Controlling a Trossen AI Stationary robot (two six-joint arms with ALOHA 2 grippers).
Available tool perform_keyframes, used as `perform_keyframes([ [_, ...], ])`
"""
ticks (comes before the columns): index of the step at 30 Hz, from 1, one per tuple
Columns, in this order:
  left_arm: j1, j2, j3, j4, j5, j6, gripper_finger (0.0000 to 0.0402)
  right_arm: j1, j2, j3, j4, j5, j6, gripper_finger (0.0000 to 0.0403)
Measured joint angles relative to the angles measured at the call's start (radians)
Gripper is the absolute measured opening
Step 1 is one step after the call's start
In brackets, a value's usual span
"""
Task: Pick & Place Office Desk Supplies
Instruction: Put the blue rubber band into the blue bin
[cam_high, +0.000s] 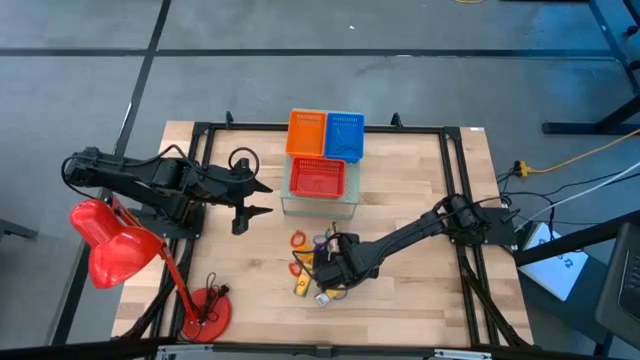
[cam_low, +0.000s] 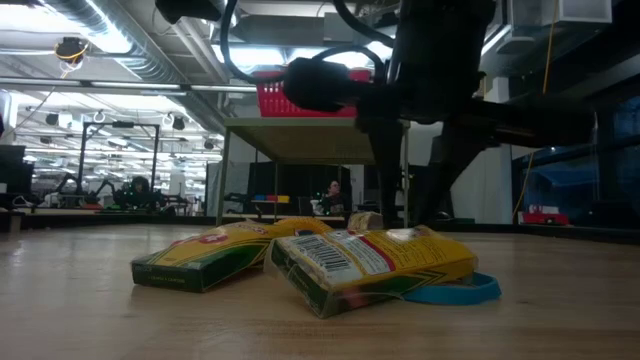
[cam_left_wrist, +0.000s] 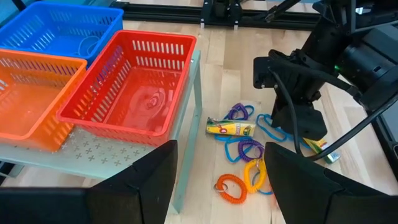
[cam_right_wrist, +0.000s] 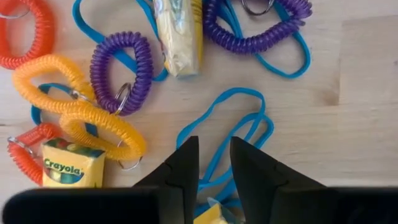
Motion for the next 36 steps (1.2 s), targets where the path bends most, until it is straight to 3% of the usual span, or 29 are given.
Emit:
perform_keyframes([
  [36,0.000,0.000,0.000,0.000,0.019,0.000,0.0239,0.015,0.032,0.000,0.003,-0.034,-0.001,0.0109],
])
